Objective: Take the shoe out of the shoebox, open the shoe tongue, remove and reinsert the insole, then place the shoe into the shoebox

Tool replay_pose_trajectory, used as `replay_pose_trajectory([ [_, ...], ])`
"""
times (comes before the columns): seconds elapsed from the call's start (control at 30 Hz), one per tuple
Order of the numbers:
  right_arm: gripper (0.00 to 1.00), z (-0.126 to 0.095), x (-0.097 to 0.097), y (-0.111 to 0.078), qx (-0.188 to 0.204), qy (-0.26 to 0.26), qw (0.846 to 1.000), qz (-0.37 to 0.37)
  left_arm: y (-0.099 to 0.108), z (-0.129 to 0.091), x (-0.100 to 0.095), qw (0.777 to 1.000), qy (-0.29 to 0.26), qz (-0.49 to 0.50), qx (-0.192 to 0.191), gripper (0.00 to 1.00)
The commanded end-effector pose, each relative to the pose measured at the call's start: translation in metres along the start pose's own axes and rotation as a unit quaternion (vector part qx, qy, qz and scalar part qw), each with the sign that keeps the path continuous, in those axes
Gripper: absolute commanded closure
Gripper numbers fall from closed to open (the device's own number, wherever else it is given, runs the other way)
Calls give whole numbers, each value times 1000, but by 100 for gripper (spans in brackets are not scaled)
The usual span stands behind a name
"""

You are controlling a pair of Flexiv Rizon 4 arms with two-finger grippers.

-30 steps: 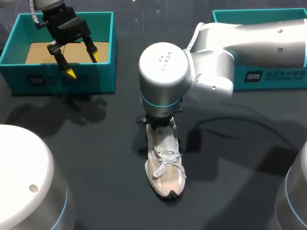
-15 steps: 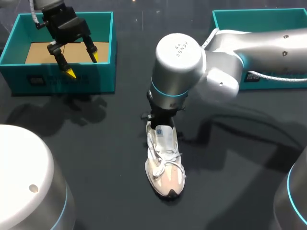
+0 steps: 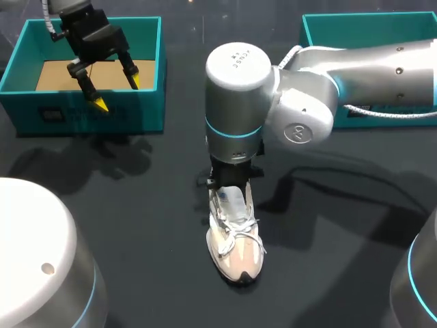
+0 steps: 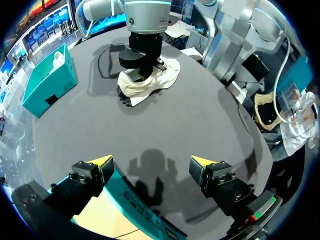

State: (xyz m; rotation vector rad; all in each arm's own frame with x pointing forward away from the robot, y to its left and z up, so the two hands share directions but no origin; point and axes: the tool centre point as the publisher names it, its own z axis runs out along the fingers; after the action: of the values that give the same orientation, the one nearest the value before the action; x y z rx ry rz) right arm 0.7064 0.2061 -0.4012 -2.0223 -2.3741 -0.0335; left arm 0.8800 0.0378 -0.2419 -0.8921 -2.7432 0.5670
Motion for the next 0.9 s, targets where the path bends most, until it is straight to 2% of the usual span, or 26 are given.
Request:
replay_pose_trajectory([
  [0.03, 100, 67, 7, -16, -3, -5, 1000, 10, 0, 0, 0, 1000, 0, 0, -1, 0],
  [0.2, 100, 47, 4, -13, -31, -19, 999, 14, 0, 0, 0, 1000, 0, 0, -1, 0],
  [0.37, 100, 21, -2, 8, -74, -31, 997, -3, 0, 0, 0, 1000, 0, 0, -1, 0],
  [0.53, 100, 7, -5, 36, -103, -29, 994, -24, 0, 0, 0, 1000, 0, 0, -1, 0],
  [0.77, 100, 7, -8, 63, -130, -26, 991, -31, 0, 0, 0, 1000, 0, 0, -1, 0],
  [0.9, 100, 25, -5, 72, -98, -23, 994, -40, 0, 0, 0, 1000, 0, 0, -1, 0],
])
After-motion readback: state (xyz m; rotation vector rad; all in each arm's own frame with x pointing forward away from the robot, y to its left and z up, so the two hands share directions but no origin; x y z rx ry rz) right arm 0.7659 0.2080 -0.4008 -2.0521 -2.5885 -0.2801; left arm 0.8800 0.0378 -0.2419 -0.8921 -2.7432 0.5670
